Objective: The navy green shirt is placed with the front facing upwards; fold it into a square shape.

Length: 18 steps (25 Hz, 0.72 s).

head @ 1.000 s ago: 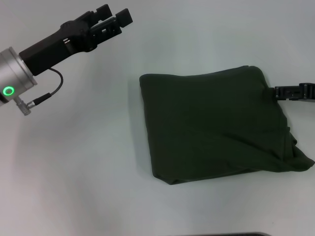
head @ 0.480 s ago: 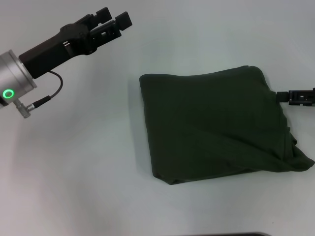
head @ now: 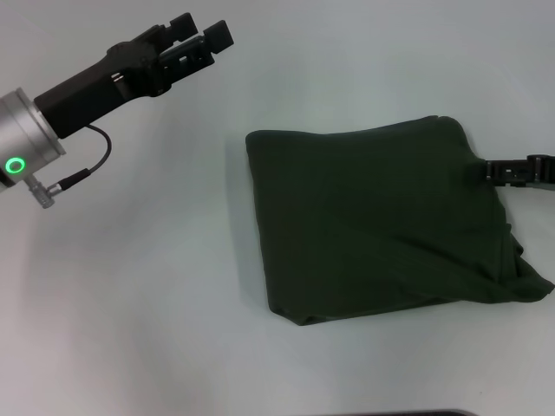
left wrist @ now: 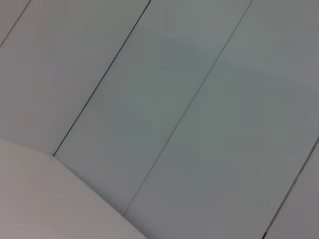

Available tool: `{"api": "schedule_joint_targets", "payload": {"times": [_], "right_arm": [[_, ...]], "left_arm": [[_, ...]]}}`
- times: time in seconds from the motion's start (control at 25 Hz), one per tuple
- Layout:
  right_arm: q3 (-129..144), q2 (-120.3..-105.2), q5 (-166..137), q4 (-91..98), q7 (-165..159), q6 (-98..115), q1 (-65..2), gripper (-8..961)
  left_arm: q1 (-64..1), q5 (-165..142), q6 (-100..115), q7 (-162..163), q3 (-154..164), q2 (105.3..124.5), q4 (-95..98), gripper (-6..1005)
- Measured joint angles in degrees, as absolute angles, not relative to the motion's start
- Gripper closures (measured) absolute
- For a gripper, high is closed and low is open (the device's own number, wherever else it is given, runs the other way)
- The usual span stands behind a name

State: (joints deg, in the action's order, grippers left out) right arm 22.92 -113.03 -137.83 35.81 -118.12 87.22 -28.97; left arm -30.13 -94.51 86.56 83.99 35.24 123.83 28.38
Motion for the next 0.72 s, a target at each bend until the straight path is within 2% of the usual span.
{"api": "schedule_joint_targets", "payload": {"times": [0.48,0.72], "right_arm": [[22.53,-113.2,-136.98,36.12,-118.47,92.36,-31.2,221],[22.54,-112.66,-134.77,36.3,-118.64,94.47,-31.68,222]], "left_arm": [[-30.46,-94.71,85.8,83.75,35.28,123.8,28.0,95],[-30.48,-94.74,85.69,83.48,35.33,123.87,27.89,95]]}}
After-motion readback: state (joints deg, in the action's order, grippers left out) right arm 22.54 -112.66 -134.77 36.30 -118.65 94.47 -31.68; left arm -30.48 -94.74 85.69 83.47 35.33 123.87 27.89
